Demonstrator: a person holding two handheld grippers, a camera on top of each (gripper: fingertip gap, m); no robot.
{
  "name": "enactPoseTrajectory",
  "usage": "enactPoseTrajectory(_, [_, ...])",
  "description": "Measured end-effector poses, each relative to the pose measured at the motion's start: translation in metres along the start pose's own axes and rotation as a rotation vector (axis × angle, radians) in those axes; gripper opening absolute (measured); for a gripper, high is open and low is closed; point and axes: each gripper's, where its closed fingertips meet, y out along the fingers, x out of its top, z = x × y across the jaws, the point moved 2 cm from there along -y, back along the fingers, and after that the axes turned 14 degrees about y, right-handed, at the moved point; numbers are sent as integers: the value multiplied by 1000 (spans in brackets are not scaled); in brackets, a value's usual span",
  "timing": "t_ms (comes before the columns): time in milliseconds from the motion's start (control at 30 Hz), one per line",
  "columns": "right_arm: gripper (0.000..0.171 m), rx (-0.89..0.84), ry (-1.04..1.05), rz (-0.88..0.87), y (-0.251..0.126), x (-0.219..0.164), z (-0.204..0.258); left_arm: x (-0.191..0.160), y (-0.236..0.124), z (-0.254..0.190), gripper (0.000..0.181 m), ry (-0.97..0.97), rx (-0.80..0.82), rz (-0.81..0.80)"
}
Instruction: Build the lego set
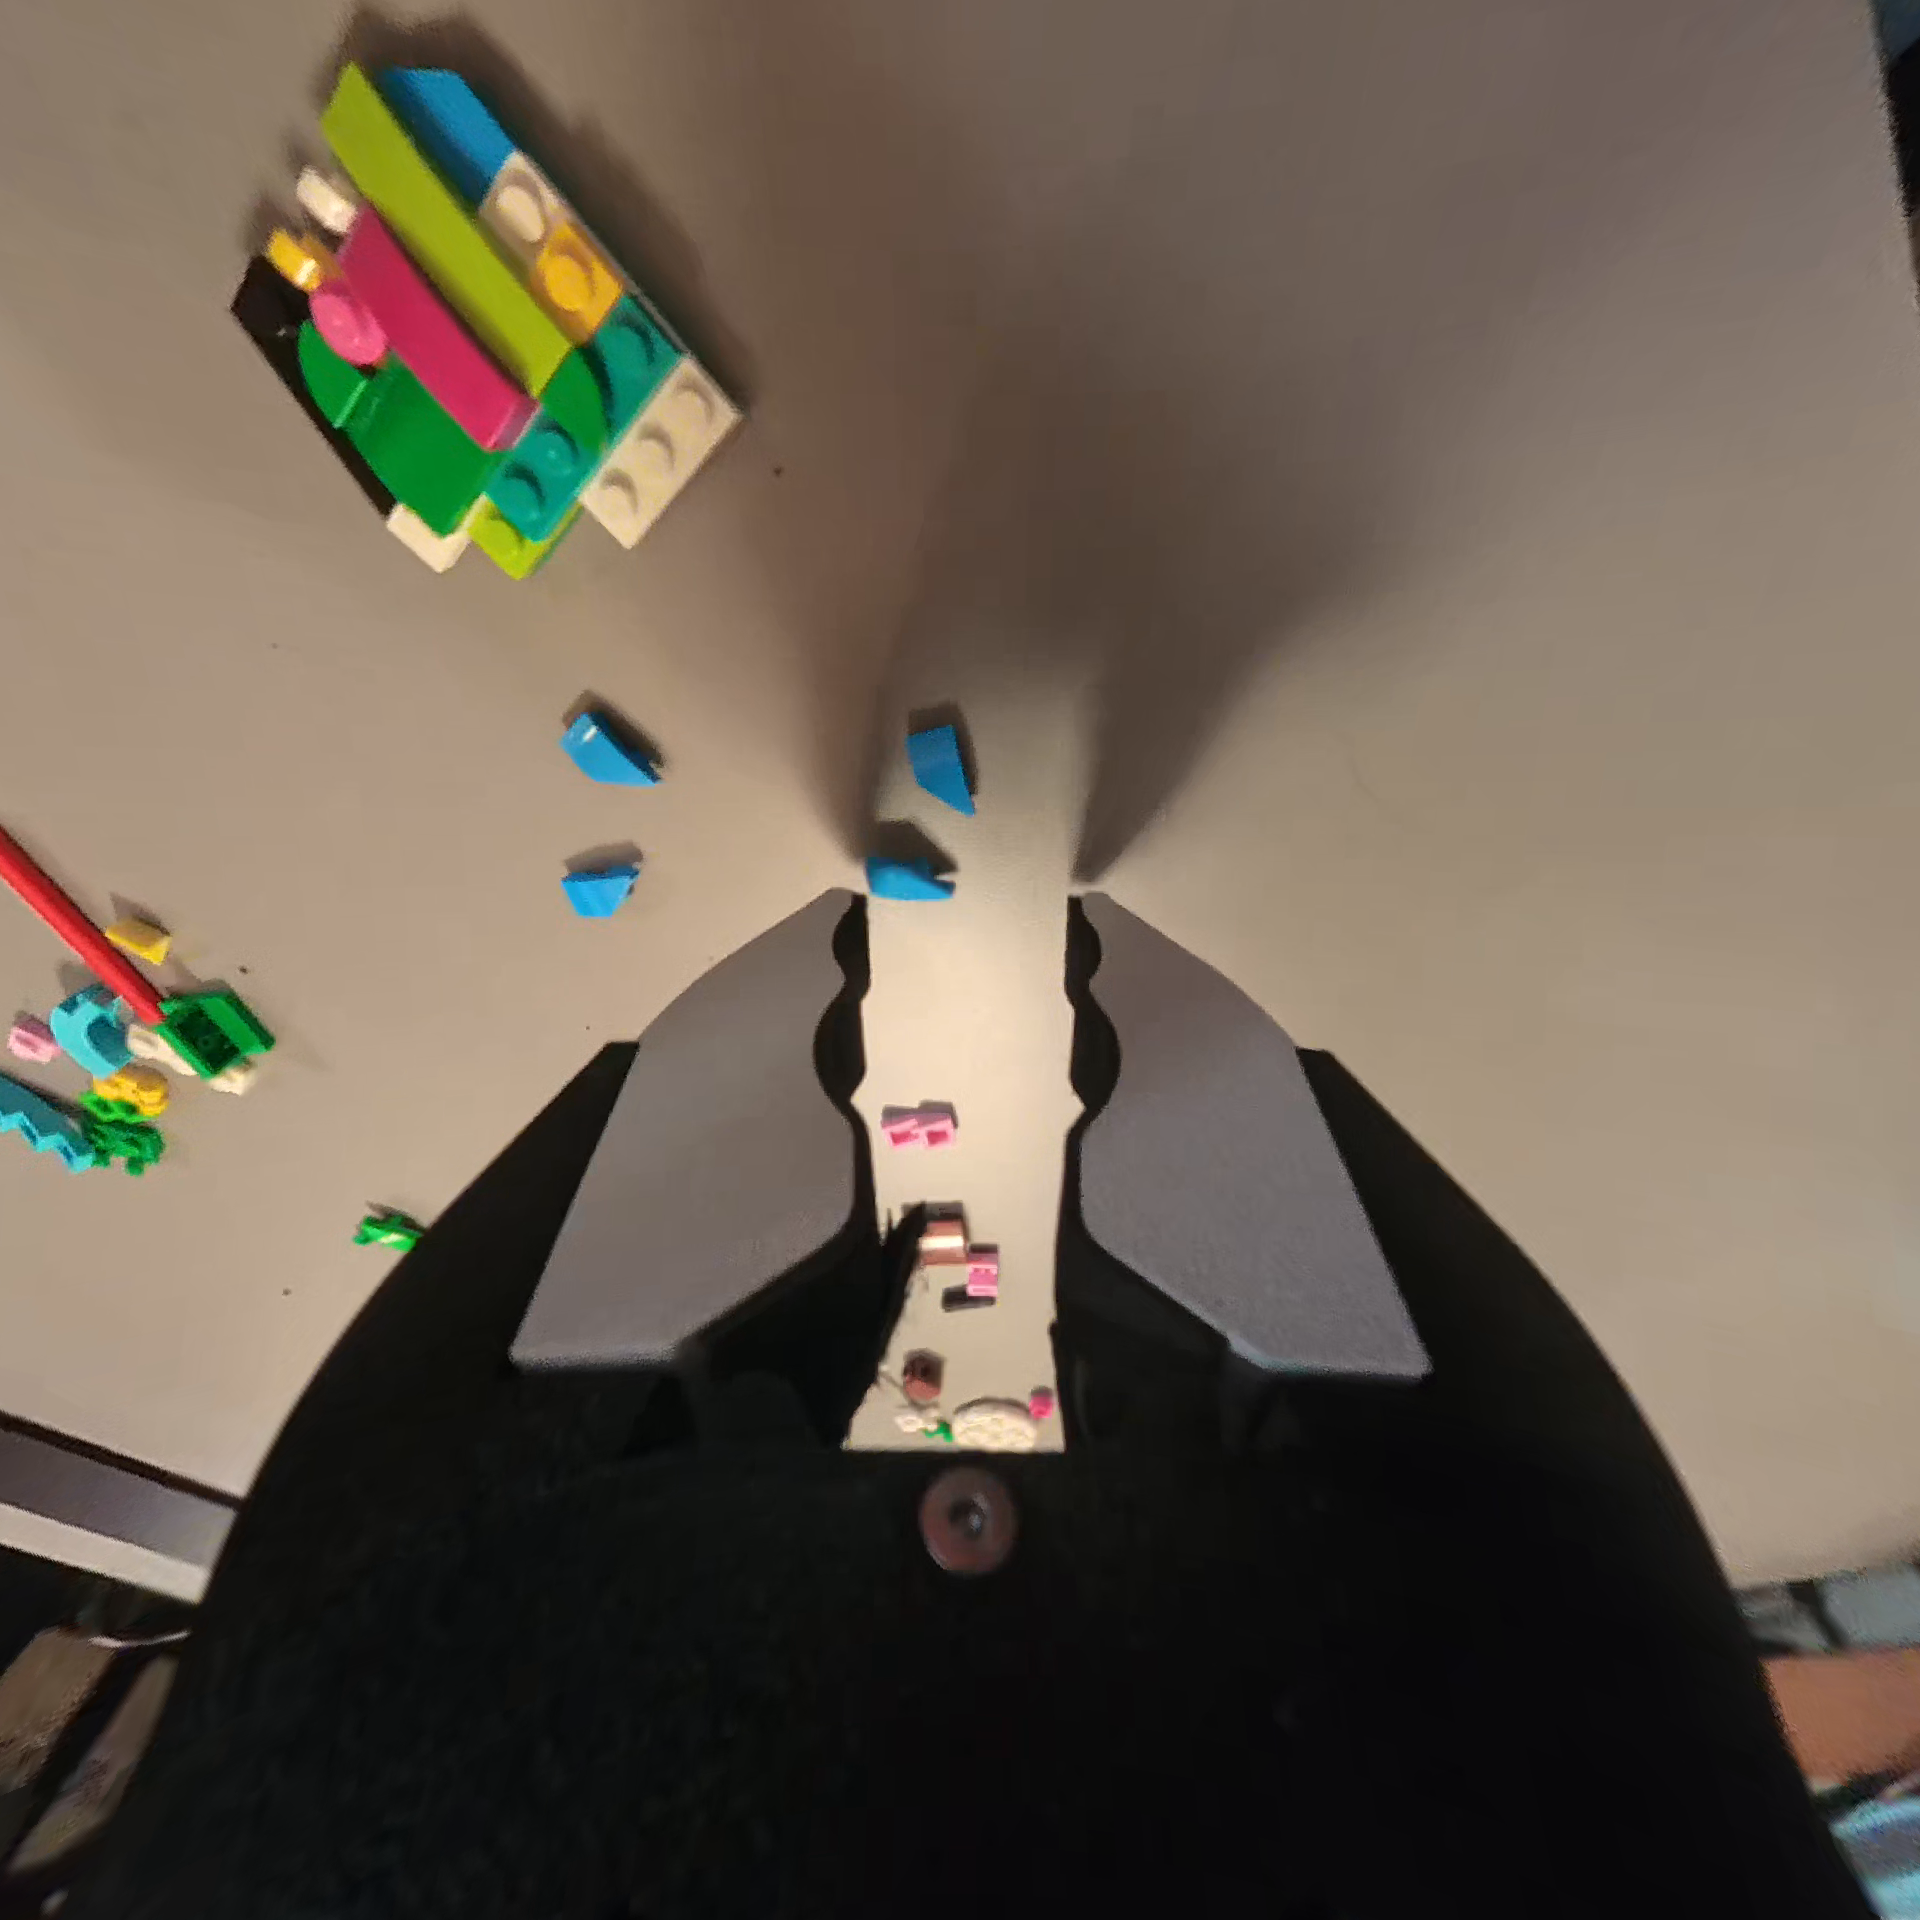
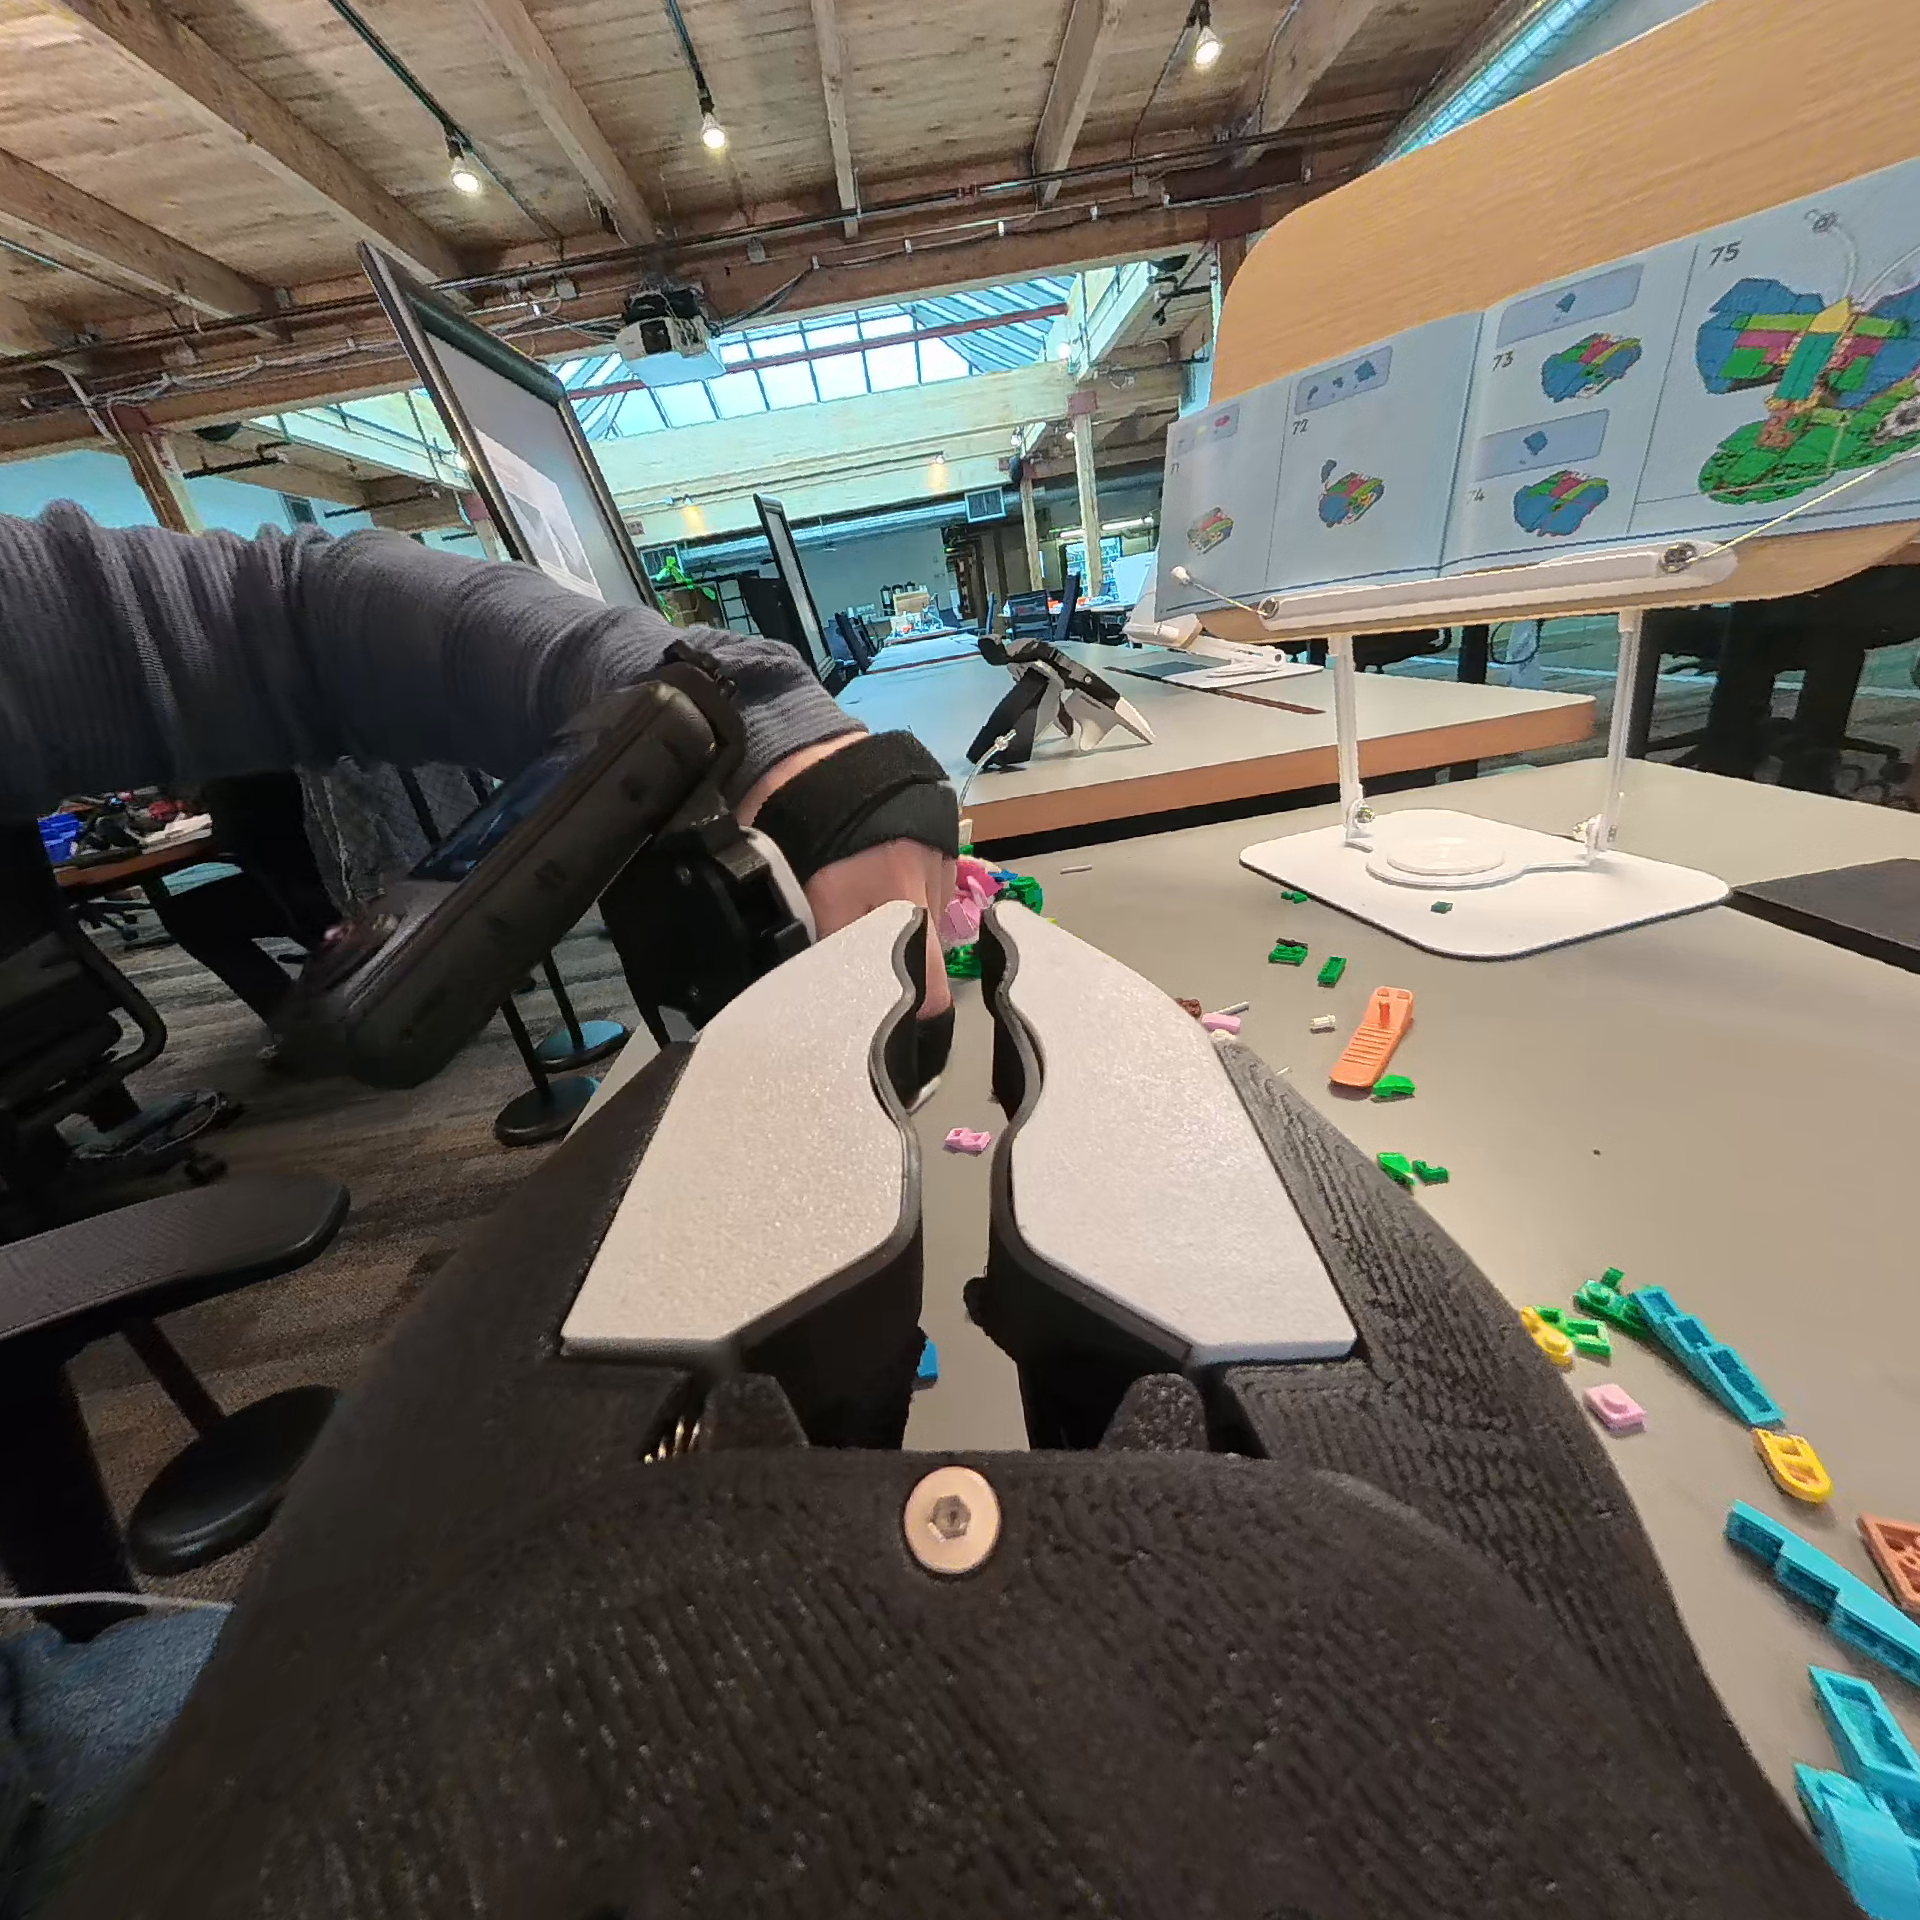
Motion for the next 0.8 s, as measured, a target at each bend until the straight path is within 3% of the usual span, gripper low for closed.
enactPoseTrajectory(33, [8,0,0,-3,-1,1,0,0,-2,-1,36,-29,14,-26])
enactPoseTrajectory(233, [7,-4,4,-13,-3,4,-2,-5,-8,-6,41,-203,129,-123])
enactPoseTrajectory(533, [7,-40,-47,1,-6,5,-4,-17,-29,-6,25,-805,568,-390])
enactPoseTrajectory(667, [7,-51,-44,3,-7,5,-7,-14,-22,-12,25,-1078,614,-458])
enactPoseTrajectory(800, [7,-58,-53,10,-8,4,-8,-8,-25,-14,23,-1203,749,-463])
